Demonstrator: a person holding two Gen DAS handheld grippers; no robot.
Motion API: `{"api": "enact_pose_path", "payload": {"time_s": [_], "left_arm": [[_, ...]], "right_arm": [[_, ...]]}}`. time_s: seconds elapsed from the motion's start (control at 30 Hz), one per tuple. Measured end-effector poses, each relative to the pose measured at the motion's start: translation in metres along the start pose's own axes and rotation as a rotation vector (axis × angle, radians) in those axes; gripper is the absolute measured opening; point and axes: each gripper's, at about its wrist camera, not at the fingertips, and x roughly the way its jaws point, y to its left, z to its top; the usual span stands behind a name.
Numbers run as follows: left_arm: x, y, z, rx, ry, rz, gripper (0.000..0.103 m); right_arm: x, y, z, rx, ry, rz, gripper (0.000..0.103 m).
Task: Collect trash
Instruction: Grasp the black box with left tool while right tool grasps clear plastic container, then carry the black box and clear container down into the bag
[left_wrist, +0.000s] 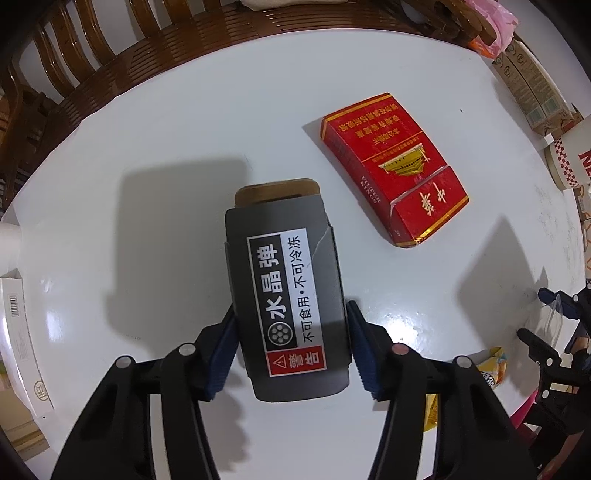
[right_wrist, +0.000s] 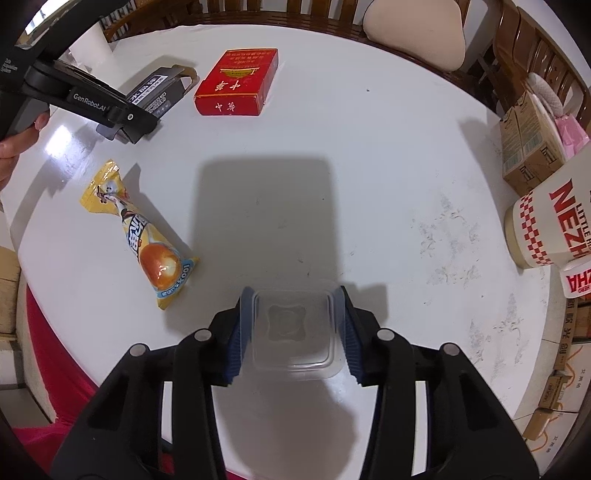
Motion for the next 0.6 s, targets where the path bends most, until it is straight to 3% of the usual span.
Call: {"api": "enact_pose_path", "payload": {"time_s": [0.6], "left_arm": [[-0.023, 0.011, -0.050, -0.076, -0.064, 0.034, 0.052]], "right_arm": [[-0.032, 0.014, 0.004, 0.028, -0.129, -0.046, 0.044]]}}
